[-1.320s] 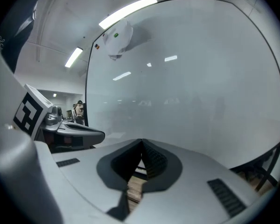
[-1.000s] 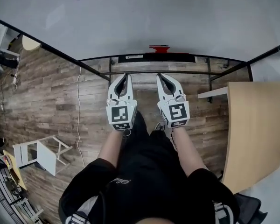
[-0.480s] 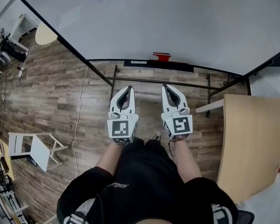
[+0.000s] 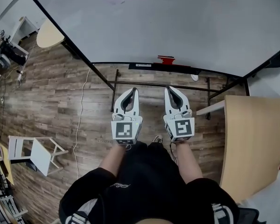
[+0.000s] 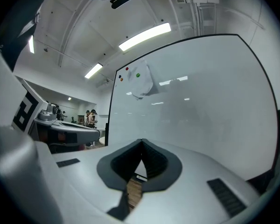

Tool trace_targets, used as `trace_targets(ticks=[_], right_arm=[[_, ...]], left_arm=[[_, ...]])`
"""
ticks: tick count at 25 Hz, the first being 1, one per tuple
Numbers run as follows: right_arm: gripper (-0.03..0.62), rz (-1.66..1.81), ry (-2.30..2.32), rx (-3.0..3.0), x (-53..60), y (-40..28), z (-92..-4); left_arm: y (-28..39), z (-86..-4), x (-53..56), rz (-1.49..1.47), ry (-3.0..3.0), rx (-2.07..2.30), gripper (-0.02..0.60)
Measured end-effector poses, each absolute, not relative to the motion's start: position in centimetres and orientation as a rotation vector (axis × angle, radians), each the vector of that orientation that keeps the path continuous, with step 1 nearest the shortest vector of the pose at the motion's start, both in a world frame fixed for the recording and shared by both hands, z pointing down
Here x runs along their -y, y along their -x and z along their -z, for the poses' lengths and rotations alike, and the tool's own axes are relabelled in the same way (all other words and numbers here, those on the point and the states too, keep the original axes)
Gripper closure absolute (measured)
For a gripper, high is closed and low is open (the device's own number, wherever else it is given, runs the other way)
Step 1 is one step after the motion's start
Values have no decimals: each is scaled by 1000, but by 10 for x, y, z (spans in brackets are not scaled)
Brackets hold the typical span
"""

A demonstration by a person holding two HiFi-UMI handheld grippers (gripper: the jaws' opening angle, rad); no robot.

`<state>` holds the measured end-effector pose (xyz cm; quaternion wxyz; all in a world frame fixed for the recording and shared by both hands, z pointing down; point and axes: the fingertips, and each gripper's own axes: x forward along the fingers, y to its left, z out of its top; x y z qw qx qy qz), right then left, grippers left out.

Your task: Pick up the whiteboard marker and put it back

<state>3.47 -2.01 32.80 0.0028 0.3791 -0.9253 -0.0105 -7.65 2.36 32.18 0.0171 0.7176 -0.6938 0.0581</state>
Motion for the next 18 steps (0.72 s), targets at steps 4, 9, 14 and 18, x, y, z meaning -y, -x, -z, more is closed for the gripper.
trace_targets(ticks=[4, 9, 14, 18], right_arm=[[594, 64, -1211, 2883, 20, -30, -326], [594, 86, -1216, 2876, 15, -24, -322], [594, 103, -1221, 2868, 14, -21, -318], [594, 126, -1217, 2869, 17, -16, -314]], left_arm=[[78, -320, -22, -128, -2273, 2124, 577], [80, -319, -24, -102, -2299, 2109, 577], [82, -317, -24, -91, -2312, 2099, 577], [85, -316, -22, -71, -2312, 2106, 577]])
